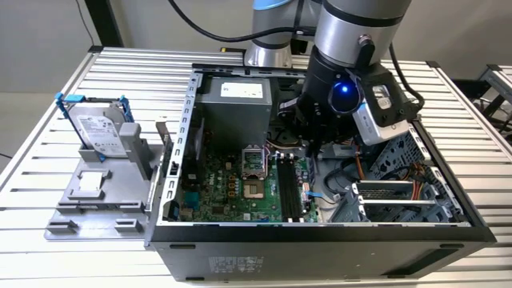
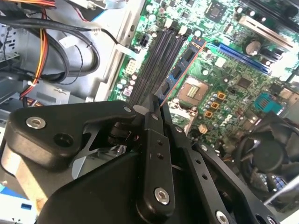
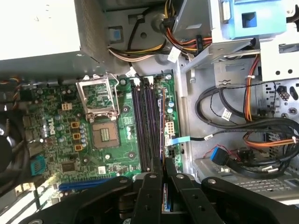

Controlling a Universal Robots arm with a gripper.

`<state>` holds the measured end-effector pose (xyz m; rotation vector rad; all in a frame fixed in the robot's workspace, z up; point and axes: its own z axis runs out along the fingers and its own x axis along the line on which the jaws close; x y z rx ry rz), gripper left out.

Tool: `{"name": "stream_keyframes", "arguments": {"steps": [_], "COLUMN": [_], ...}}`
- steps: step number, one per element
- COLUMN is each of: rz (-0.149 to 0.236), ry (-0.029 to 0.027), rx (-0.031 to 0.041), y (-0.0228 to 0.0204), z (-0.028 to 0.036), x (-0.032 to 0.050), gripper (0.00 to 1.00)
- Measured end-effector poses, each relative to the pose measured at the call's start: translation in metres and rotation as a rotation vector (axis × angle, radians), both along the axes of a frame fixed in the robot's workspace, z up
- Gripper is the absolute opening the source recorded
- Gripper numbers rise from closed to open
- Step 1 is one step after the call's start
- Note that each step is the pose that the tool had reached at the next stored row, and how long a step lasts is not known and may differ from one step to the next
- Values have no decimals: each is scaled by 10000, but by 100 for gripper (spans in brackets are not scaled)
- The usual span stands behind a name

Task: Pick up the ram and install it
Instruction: 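Insert the ram into the slot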

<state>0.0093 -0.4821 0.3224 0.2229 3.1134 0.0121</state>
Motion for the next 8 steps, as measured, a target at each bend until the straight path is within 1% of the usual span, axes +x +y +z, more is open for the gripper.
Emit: {"name": "stream_keyframes", "arguments": {"steps": [2,5,8], "rz": [0,-1,92], "ry": [3,3,3], "rx": [-7,-31,-53], "y": [6,10,16], "z": [-33,-78,-133], "x": [19,22,26], "gripper": [0,0,0]}}
